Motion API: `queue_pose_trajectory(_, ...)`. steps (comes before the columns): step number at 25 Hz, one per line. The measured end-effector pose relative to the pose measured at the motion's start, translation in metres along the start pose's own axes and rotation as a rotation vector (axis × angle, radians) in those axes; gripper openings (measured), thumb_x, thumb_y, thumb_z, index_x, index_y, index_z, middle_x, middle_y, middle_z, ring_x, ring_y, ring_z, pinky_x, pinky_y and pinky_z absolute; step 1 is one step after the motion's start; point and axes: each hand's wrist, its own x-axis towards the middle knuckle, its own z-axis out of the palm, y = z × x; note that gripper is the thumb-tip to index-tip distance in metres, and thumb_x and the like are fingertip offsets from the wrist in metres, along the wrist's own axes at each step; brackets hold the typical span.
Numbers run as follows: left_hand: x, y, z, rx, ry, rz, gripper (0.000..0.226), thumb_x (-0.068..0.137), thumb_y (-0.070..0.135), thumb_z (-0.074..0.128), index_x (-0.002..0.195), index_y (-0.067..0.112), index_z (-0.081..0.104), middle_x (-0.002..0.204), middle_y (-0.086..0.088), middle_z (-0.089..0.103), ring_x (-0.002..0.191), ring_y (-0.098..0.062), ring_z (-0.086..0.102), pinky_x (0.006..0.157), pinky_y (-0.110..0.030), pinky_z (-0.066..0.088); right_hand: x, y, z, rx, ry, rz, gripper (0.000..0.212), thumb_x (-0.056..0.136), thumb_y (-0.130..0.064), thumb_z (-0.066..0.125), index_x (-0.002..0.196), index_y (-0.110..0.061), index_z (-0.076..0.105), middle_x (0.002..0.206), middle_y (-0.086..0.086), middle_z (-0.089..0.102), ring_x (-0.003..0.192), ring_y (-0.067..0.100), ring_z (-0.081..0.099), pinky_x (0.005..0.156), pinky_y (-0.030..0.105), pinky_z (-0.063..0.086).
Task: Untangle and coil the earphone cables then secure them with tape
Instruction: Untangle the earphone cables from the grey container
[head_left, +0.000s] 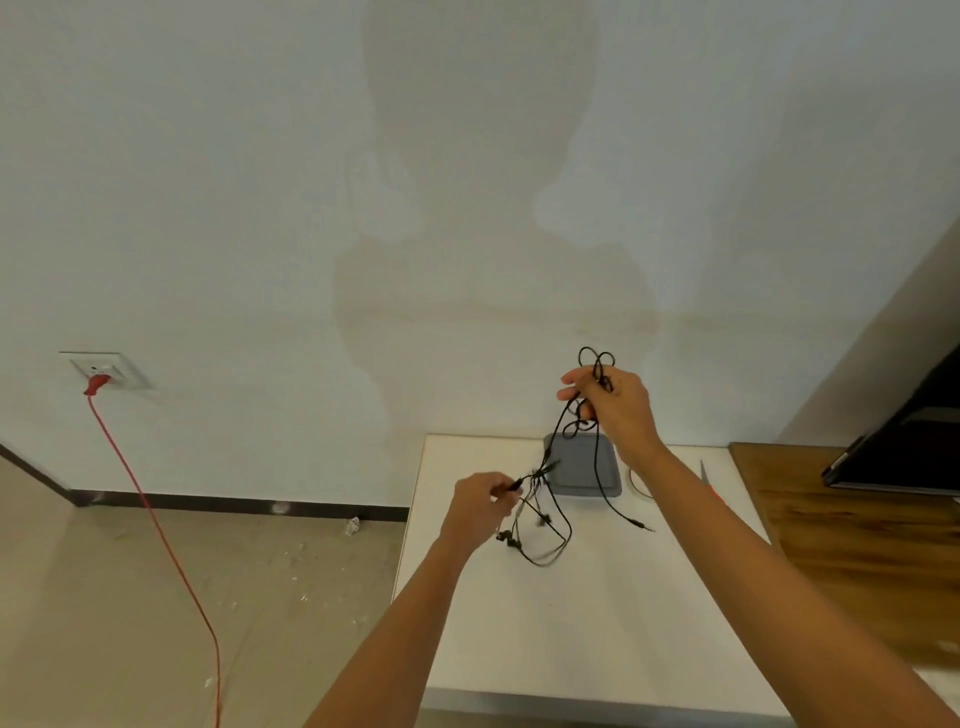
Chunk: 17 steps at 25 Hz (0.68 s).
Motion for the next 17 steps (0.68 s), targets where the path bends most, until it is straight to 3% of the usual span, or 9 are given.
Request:
queue_pose_trajectory(4,-0.008,-0.034,0.001,0.066,0.002,-0.140,0.009,0.088,0.013,0.064,0.089,0.005,0.068,0.077,-0.005,0.066,0.064,-0.017,0.067,0.060,-0.026,0.055,0.008,-0.016,-0.015,0.254,0.162,-0.060,0.021,0.097,-0.008,0.047,0.089,-0.007,0.066,0.079,0.013,0.069,0.045,0.006,0.046,0.050,0.018,0.042)
queue_pose_trajectory(9,-0.011,-0.048,0.009,0.065,0.046,-0.259,0.015,0.085,0.014,0.066,0.070,0.011,0.064,0.066,-0.007,0.065,0.050,-0.014,0.064,0.051,-0.029,0.055,0.009,-0.040,-0.018,0.514,0.190,-0.155,0.021,0.099,-0.018,0.048,0.089,-0.011,0.065,0.071,0.003,0.070,0.047,0.007,0.042,0.050,0.017,0.039)
queue_pose_trajectory(12,-0.008,-0.038,0.016,0.144,0.051,-0.297,0.014,0.085,0.018,0.065,0.072,0.013,0.069,0.060,-0.005,0.066,0.050,-0.014,0.065,0.061,-0.034,0.060,-0.002,-0.049,-0.008,0.487,0.133,-0.285,0.024,0.099,-0.021,0.047,0.089,-0.009,0.065,0.069,0.003,0.066,0.049,0.008,0.042,0.051,0.017,0.038)
queue_pose_trajectory(15,-0.008,-0.025,0.015,0.291,0.078,-0.269,0.015,0.088,0.029,0.061,0.085,0.016,0.068,0.073,-0.002,0.067,0.065,-0.017,0.064,0.058,-0.026,0.050,-0.003,-0.061,-0.006,0.360,0.078,-0.302,0.024,0.100,-0.021,0.045,0.087,-0.010,0.063,0.063,0.000,0.055,0.051,0.006,0.042,0.050,0.016,0.035)
queue_pose_trajectory(17,-0.006,-0.022,0.011,0.160,0.149,-0.218,0.018,0.091,0.026,0.057,0.084,0.011,0.064,0.079,-0.006,0.067,0.072,-0.021,0.064,0.061,-0.031,0.048,0.003,-0.063,-0.012,0.116,0.070,-0.244,0.026,0.099,-0.024,0.048,0.084,-0.011,0.065,0.059,-0.003,0.046,0.049,0.004,0.039,0.049,0.018,0.033)
